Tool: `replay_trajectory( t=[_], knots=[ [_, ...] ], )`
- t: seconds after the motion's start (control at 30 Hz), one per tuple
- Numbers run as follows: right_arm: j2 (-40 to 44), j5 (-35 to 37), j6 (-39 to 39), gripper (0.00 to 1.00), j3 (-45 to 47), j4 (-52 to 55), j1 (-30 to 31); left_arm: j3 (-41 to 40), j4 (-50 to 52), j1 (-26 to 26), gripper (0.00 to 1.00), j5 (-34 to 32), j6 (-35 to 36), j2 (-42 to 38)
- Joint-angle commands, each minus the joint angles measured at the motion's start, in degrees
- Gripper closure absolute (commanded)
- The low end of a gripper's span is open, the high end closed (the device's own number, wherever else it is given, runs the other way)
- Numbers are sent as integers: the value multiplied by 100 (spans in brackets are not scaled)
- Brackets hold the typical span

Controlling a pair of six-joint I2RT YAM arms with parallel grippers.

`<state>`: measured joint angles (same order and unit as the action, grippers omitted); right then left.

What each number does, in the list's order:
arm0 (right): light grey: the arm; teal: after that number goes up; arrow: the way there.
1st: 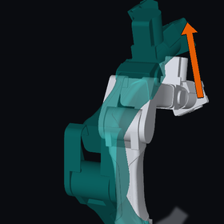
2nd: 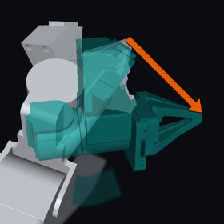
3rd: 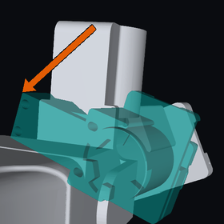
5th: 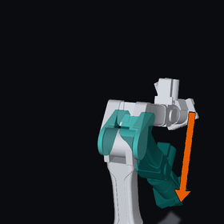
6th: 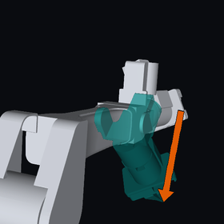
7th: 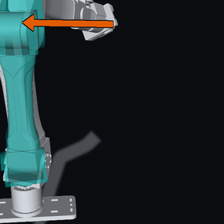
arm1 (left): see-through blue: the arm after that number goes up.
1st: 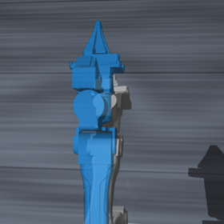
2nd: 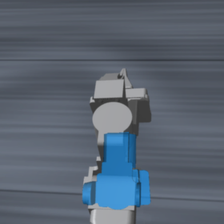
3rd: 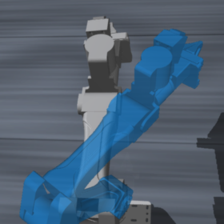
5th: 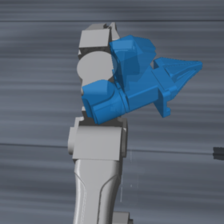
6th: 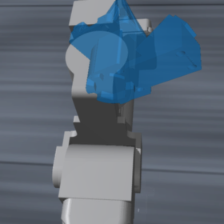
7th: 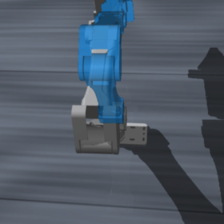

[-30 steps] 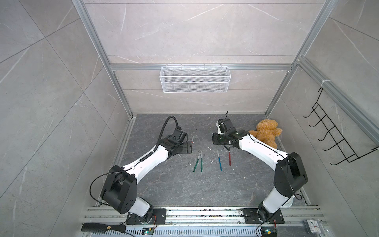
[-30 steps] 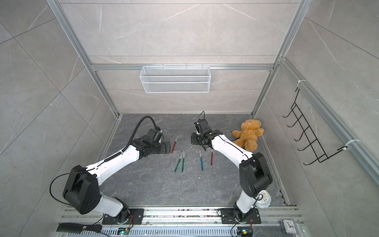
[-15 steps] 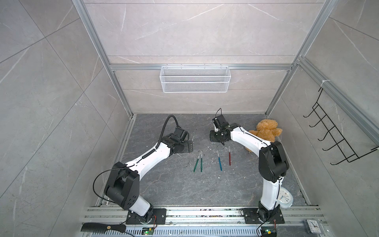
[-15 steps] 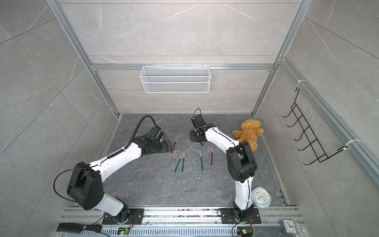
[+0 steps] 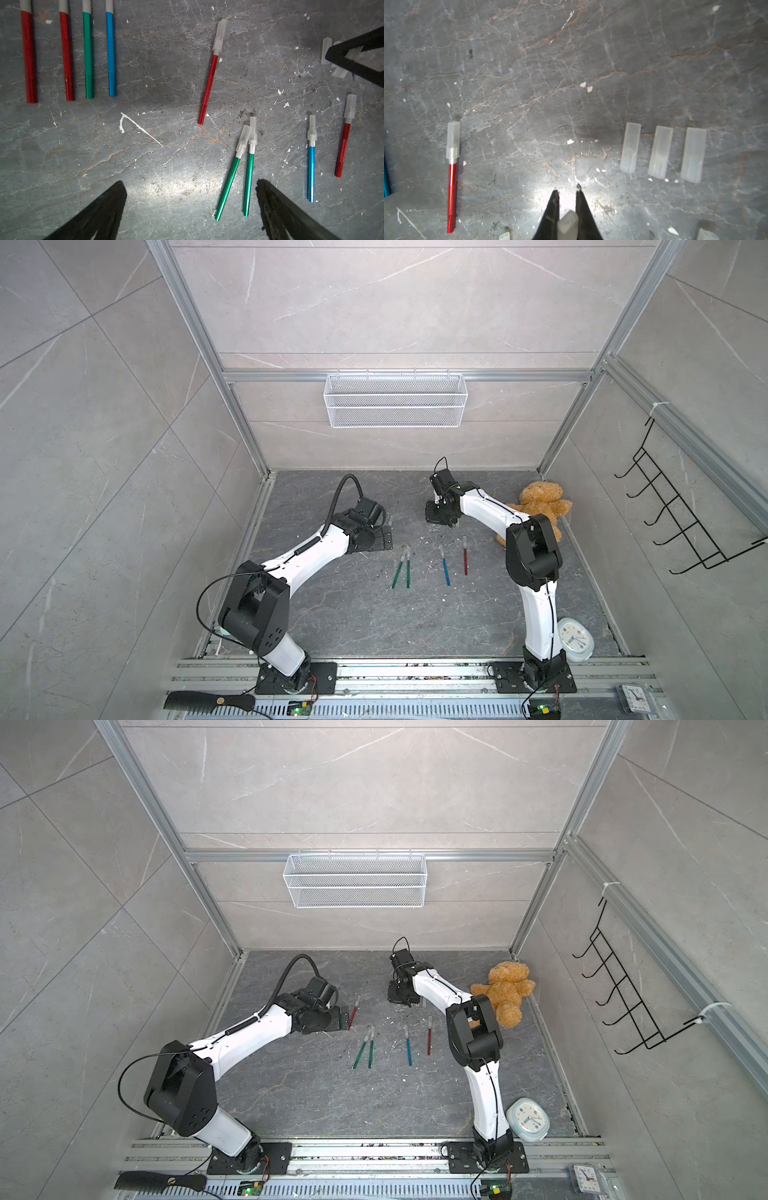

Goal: Remove protective caps from carving knives
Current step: Place the protective sleeve at the center of the board.

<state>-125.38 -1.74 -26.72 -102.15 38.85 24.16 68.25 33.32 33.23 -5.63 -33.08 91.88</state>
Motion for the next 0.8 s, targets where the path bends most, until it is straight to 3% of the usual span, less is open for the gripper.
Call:
replay_trajectory(
  t=[0.0,0.77],
  knots=[
    [-284,-2,97,100,-332,352,-23,213,143,22,0,142,-100,22],
    [-1411,267,44,100,-1669,1310,-254,441,339,24,0,338,-149,330]
  ],
)
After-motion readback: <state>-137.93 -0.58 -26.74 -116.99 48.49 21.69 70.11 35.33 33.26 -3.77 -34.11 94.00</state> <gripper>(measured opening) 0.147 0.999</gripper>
